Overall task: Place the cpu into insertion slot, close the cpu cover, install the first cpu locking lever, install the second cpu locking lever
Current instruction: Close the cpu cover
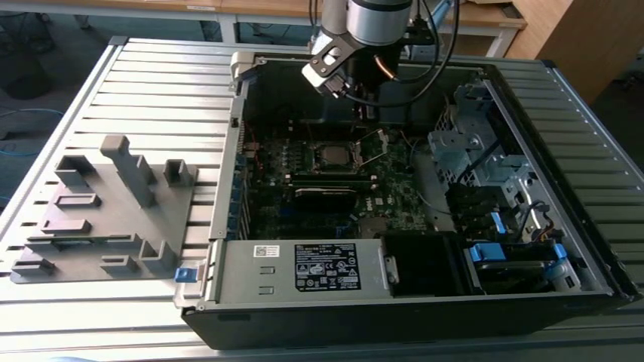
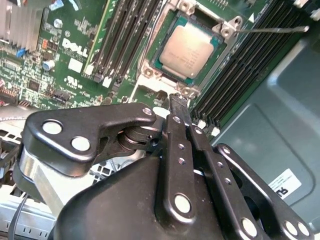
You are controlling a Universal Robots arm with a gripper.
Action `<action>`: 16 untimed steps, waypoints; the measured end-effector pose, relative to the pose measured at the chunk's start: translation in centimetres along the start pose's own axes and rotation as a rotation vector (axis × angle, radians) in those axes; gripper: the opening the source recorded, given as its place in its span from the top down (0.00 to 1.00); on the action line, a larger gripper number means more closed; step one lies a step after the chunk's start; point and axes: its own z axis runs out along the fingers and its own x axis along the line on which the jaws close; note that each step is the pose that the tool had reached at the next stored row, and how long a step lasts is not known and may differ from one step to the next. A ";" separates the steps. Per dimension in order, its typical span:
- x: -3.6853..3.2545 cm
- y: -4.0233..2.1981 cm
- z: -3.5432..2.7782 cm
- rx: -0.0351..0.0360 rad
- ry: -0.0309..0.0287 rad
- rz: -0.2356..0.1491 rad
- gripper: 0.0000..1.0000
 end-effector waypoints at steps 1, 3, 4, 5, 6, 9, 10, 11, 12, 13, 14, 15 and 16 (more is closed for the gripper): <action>0.00 0.16 0.01 0.0000 -0.0001 0.000 0.89; 0.01 0.44 0.04 -0.0001 -0.0001 0.000 0.89; 0.01 0.45 0.04 0.0000 -0.0001 0.000 0.89; 0.01 0.45 0.04 0.0000 -0.0002 0.000 0.89; 0.01 0.46 0.04 0.0000 -0.0001 0.000 0.89; 0.01 0.46 0.04 0.0000 -0.0001 0.000 0.89; 0.01 0.49 0.04 0.0000 -0.0001 0.000 0.89; 0.02 0.52 0.05 0.0000 -0.0001 0.000 0.89; 0.02 0.55 0.05 0.0000 0.0000 0.000 0.89; 0.02 0.58 0.05 0.0000 0.0000 0.000 0.89; 0.02 0.58 0.05 0.0000 -0.0001 0.000 0.89; 0.02 0.60 0.05 0.0000 -0.0001 0.000 0.89; 0.02 0.61 0.05 0.0000 -0.0001 0.000 0.89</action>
